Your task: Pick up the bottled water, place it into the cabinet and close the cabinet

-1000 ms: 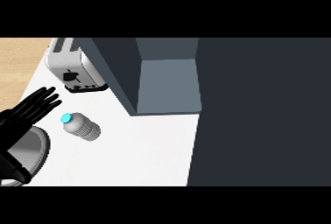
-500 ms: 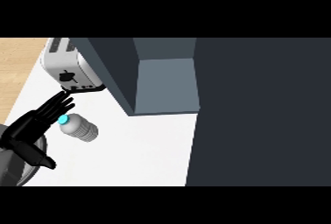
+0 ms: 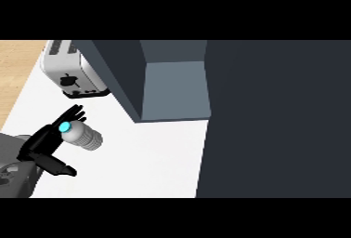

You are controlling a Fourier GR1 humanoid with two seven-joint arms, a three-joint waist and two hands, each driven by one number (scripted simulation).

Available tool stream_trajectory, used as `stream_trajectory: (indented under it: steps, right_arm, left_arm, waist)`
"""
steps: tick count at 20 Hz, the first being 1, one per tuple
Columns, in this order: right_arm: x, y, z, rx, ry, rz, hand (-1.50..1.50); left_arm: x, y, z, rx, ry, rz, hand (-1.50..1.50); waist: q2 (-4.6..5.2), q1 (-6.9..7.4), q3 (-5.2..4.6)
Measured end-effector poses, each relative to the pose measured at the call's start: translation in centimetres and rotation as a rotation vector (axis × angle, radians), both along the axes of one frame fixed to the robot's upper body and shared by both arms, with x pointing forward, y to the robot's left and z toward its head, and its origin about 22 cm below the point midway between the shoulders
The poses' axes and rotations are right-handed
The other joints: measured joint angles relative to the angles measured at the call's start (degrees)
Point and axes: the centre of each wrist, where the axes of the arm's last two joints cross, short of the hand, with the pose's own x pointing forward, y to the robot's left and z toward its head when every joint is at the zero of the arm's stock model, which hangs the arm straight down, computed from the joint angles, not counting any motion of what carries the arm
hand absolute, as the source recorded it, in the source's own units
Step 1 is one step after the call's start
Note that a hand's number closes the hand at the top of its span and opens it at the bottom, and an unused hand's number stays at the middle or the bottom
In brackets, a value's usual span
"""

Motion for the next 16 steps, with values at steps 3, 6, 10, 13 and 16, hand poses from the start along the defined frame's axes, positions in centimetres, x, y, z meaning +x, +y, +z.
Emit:
stream_trajectory:
  steps: [3,6,10,13,16]
  right_arm:
    - [0.1,0.1,0.2,0.004,-0.001,-0.005,-1.50]
    - [0.4,0.0,0.4,-0.001,-0.005,-0.009,-1.50]
    - [0.6,-0.1,0.6,-0.010,-0.011,-0.014,-1.50]
    - [0.5,0.0,0.6,-0.008,-0.015,-0.006,-1.50]
    - [0.4,0.2,0.5,-0.007,-0.013,0.003,-1.50]
  left_arm:
    - [0.3,-0.1,-0.6,0.010,0.000,0.017,-1.50]
    - [0.3,-0.4,-1.3,0.009,-0.010,0.031,-1.50]
    - [0.4,-1.2,-2.1,-0.003,-0.021,0.049,-1.50]
    - [0.7,-2.1,-2.7,-0.016,-0.035,0.072,-1.50]
    - [1.1,-2.4,-2.7,-0.036,-0.046,0.082,1.50]
  waist:
    - [0.07,0.09,-0.08]
    - [0.13,0.14,-0.15]
    - [0.20,-0.06,-0.21]
    - [0.22,-0.34,-0.23]
    - [0.22,-0.31,-0.22]
